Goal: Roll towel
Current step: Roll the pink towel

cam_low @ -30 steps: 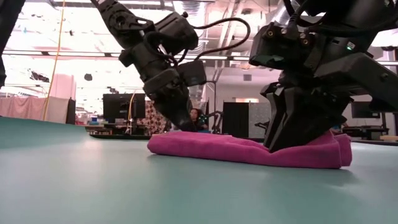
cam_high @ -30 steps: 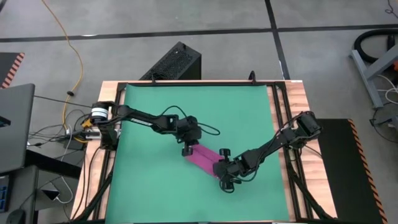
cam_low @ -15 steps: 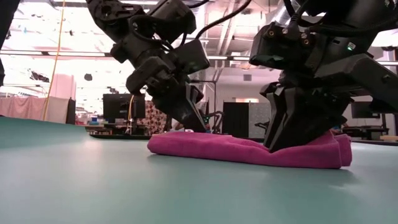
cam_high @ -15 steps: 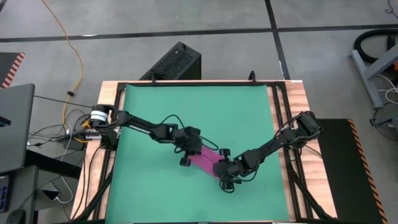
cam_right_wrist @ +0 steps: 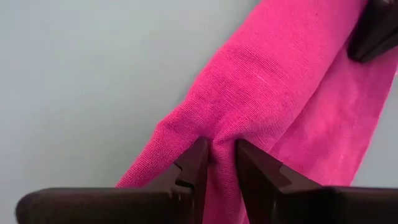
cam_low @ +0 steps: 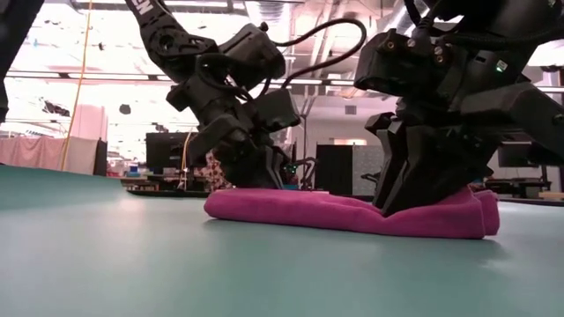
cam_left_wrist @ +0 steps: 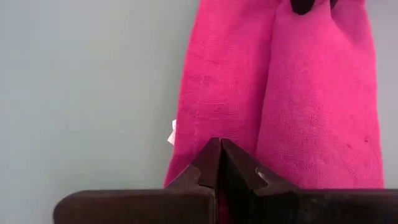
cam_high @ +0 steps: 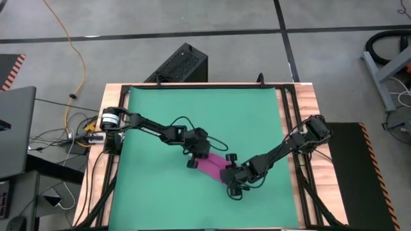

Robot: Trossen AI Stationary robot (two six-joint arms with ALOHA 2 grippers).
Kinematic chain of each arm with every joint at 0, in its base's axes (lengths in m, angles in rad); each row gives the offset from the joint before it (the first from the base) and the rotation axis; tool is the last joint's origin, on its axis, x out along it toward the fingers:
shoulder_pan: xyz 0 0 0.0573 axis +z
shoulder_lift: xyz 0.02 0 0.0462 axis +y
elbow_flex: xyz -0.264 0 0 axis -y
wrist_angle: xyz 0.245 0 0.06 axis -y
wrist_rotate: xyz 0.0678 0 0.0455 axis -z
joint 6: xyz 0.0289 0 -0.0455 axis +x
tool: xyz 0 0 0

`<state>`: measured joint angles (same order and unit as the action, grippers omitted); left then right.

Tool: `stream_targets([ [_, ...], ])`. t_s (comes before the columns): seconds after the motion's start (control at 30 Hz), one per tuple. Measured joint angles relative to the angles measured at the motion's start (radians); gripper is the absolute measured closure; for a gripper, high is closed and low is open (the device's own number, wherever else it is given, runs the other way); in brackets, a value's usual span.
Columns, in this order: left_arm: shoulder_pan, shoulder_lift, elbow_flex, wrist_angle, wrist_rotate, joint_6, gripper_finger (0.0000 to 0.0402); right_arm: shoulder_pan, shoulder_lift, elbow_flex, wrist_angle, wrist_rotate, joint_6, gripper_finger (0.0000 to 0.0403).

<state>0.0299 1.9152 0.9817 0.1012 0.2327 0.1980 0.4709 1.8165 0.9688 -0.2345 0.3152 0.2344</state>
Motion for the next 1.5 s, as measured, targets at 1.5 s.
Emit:
stream_targets([
  [1.5, 0.002, 0.002, -0.001, -0.036, 0.019, -0.124, 0.0402, -0.115, 0.067, 0.066, 0.175, -0.097, -0.141, 0.0327],
])
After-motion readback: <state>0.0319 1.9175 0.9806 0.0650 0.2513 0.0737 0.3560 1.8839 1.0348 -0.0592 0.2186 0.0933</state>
